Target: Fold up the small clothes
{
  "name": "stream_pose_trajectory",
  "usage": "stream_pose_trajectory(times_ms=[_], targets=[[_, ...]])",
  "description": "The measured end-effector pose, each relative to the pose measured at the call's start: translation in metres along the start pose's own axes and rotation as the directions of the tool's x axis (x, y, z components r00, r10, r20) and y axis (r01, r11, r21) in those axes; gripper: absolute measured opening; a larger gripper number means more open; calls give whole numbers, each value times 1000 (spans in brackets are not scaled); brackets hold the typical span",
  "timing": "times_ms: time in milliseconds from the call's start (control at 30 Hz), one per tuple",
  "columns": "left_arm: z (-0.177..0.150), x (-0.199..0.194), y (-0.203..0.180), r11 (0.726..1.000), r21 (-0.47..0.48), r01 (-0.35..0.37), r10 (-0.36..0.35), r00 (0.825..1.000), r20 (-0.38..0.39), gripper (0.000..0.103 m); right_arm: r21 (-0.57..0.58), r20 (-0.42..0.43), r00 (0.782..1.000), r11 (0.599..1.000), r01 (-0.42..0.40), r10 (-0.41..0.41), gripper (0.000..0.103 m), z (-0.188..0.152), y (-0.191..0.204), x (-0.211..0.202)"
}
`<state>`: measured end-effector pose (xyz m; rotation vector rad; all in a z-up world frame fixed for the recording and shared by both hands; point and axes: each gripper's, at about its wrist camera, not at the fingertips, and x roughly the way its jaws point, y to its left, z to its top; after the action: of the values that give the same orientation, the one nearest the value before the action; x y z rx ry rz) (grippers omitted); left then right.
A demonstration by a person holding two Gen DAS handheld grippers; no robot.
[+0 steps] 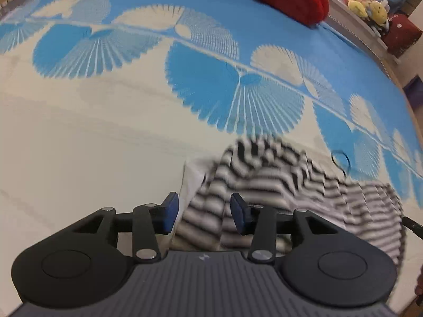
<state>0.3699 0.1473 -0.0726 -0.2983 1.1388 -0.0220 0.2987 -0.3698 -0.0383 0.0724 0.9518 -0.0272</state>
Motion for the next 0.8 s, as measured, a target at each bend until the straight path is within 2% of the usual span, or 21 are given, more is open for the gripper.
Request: stream_pose_trajectory(times_ms=[133, 233, 367, 467, 567, 600, 633, 667, 700, 733, 800], targets=[[-22, -17, 23, 996, 4, 84, -83, 994, -75, 48, 47, -88, 994, 997, -62, 66, 39, -24, -21, -22], [-42, -28, 42, 994, 6, 110, -109, 988, -108, 48, 58, -169, 979, 993, -107, 115, 39, -47, -31, -31], [-64, -29, 56, 992, 44, 119, -110, 980, -166, 48, 43, -259, 954, 988, -147, 153, 43, -78, -32, -39], [-78, -18, 56, 991, 94, 99, -76, 972, -223, 48, 16, -317, 936, 988, -155, 152, 45, -96, -28, -36], [-85, -8, 49, 985, 146, 89, -48, 963, -264, 47, -8, -328, 934, 988, -157, 145, 45, -100, -23, -39], [-86, -6, 46, 983, 160, 93, -47, 962, -269, 45, 1, -328, 933, 988, -155, 146, 45, -99, -25, -40], [-87, -5, 44, 981, 168, 100, -52, 961, -271, 37, 16, -330, 932, 988, -151, 148, 45, -98, -26, -41], [-87, -5, 42, 978, 177, 113, -62, 960, -273, 25, 26, -334, 930, 988, -154, 153, 39, -97, -26, -42], [-88, -5, 40, 973, 189, 131, -75, 957, -281, 0, 24, -336, 929, 987, -159, 158, 33, -97, -27, -42], [-88, -8, 37, 967, 214, 135, -73, 959, -274, 1, 11, -330, 930, 986, -168, 162, 15, -96, -26, -44], [-87, -19, 35, 959, 254, 125, -66, 971, -230, 0, 9, -291, 937, 980, -199, 193, 11, -91, -27, -52]])
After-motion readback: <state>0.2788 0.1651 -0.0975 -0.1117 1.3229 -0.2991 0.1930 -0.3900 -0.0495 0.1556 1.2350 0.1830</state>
